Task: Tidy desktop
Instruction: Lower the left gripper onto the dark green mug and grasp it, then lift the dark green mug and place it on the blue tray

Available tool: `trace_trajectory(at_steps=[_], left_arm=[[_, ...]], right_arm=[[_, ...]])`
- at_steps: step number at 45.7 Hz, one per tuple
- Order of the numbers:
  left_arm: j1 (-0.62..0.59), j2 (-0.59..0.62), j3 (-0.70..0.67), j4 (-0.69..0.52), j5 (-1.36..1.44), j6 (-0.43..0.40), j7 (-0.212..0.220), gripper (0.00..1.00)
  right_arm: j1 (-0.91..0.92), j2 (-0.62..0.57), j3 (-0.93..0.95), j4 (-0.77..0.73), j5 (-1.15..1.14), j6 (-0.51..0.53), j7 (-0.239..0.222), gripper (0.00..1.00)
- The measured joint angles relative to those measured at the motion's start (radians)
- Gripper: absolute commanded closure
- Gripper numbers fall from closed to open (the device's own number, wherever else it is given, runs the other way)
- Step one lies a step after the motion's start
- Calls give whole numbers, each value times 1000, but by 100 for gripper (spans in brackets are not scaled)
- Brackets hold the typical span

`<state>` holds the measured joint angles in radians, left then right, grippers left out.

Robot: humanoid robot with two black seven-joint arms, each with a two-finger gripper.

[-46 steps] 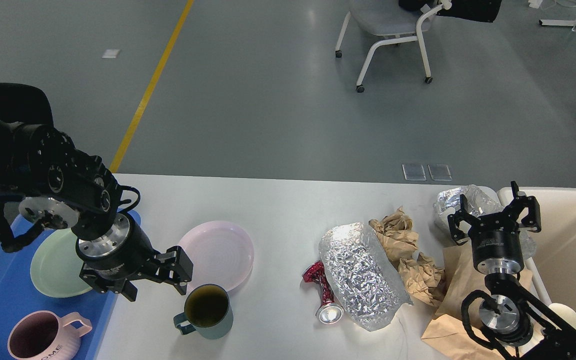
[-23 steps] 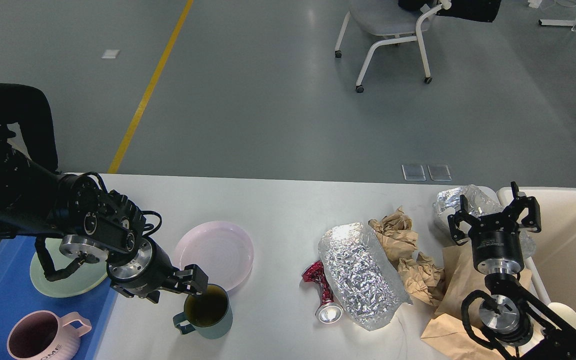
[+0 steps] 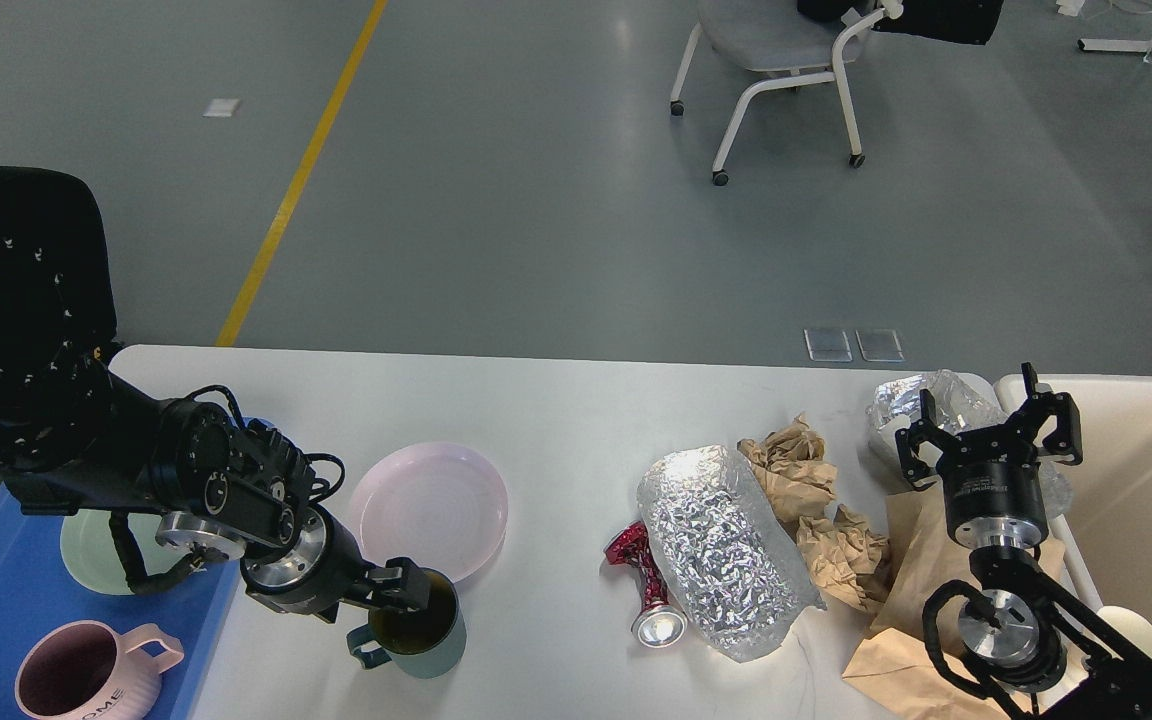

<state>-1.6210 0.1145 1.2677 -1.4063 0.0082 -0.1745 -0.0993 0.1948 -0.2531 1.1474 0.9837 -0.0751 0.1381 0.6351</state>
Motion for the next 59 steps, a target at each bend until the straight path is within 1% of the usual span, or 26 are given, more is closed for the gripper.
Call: trace_trajectory(at_steps=[2, 6, 10, 12, 19, 24, 28, 30, 31, 35, 48, 53, 56, 59], left_arm=[[6, 0, -2, 1, 1, 10, 1, 40], [11, -1, 0, 1, 1, 23, 16, 41], [14, -3, 2, 2, 1, 27, 44, 47], [15, -5, 2, 3, 1, 28, 58, 51], [21, -8, 3, 7, 0, 36, 103, 69], [21, -8, 3, 8, -1, 39, 125, 74], [21, -7, 0, 9, -2, 40, 129, 85], [21, -7, -3, 9, -2, 40, 130, 94], [21, -7, -3, 9, -2, 40, 130, 96], [21, -6, -5, 9, -2, 40, 131, 99], [19, -5, -7, 8, -2, 28, 132, 100], [15, -3, -6, 3, -2, 19, 142, 100], [7, 2, -6, -2, -2, 9, 148, 100], [-19, 12, -6, -9, -2, -21, 151, 100]], right_arm=[[0, 0, 0, 0, 0, 0, 0, 0], [0, 0, 0, 0, 0, 0, 0, 0], [0, 0, 0, 0, 0, 0, 0, 0], [0, 0, 0, 0, 0, 0, 0, 0], [0, 0, 0, 0, 0, 0, 0, 0], [0, 0, 0, 0, 0, 0, 0, 0], [0, 0, 0, 0, 0, 0, 0, 0], [0, 0, 0, 0, 0, 0, 0, 0], [0, 0, 0, 0, 0, 0, 0, 0], [0, 0, 0, 0, 0, 0, 0, 0], [0, 0, 0, 0, 0, 0, 0, 0], [0, 0, 0, 0, 0, 0, 0, 0], [0, 0, 0, 0, 0, 0, 0, 0], [0, 0, 0, 0, 0, 0, 0, 0]])
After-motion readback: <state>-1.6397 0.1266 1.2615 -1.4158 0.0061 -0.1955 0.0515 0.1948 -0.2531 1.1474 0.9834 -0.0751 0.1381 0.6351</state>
